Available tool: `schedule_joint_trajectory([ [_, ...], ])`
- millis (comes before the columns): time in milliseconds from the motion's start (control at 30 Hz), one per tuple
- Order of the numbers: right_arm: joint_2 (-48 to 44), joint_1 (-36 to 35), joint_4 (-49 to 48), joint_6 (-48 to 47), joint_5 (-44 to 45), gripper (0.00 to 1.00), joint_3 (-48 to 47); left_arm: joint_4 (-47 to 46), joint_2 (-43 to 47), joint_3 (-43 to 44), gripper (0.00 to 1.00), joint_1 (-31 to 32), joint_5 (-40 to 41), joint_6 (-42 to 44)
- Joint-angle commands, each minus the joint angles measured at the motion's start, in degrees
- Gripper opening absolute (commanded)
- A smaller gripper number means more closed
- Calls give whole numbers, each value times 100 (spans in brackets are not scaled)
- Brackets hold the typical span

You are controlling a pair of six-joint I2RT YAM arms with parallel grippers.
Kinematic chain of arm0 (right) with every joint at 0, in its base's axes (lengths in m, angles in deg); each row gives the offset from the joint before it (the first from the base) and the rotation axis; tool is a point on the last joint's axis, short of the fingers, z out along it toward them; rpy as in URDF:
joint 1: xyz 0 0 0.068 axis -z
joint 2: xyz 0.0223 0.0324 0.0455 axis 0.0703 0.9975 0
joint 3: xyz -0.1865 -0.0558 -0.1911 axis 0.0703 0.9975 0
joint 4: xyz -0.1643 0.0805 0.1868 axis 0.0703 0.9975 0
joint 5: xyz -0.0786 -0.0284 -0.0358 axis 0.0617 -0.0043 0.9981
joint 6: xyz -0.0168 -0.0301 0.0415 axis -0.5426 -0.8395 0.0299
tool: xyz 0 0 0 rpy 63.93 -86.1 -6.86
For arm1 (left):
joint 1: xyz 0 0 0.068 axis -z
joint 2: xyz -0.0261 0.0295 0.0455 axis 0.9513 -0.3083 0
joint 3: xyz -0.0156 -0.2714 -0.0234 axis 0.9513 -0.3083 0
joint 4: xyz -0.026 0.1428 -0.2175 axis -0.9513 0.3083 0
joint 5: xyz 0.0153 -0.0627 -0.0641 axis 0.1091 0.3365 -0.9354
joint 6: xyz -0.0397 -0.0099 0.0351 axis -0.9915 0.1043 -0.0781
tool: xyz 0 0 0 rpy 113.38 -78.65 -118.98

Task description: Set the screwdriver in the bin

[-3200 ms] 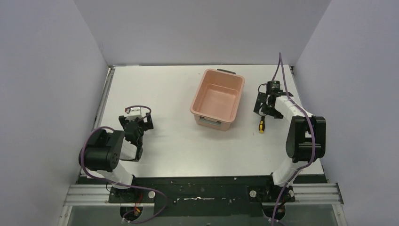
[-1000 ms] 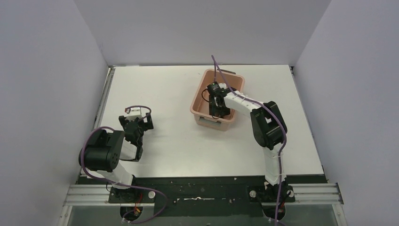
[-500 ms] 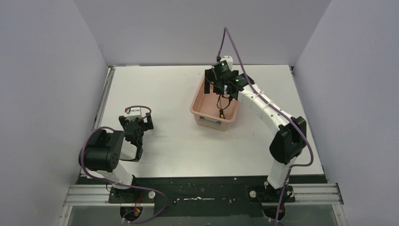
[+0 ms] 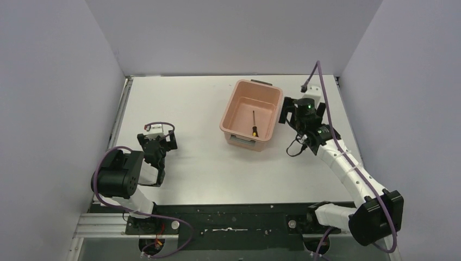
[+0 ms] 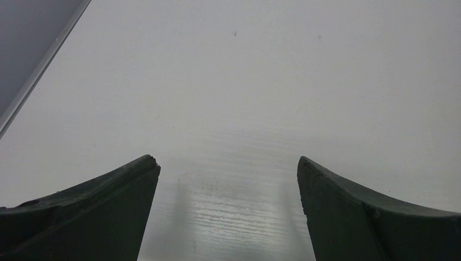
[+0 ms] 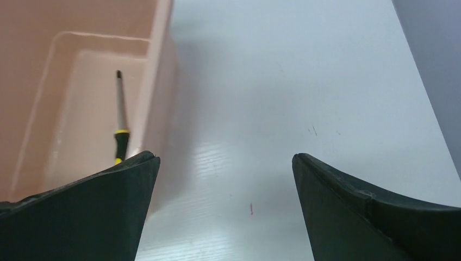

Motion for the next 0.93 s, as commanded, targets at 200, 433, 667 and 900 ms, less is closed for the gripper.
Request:
schedule_joint_trajectory([
  [200,-1158,217,-2832,189,371,100,3349,-164,111,129,97,-39,-111,42],
  [433,-1255,229,-3592,194,430,100,4159,-167,112,129,97,-36,-107,49],
  [667,-1527,232,-3664,191,580,100,4318,-161,110,131,97,-42,-108,44],
  [900,-1633,227,-3695,218,646,100,4381,-147,109,132,97,-35,-116,46],
])
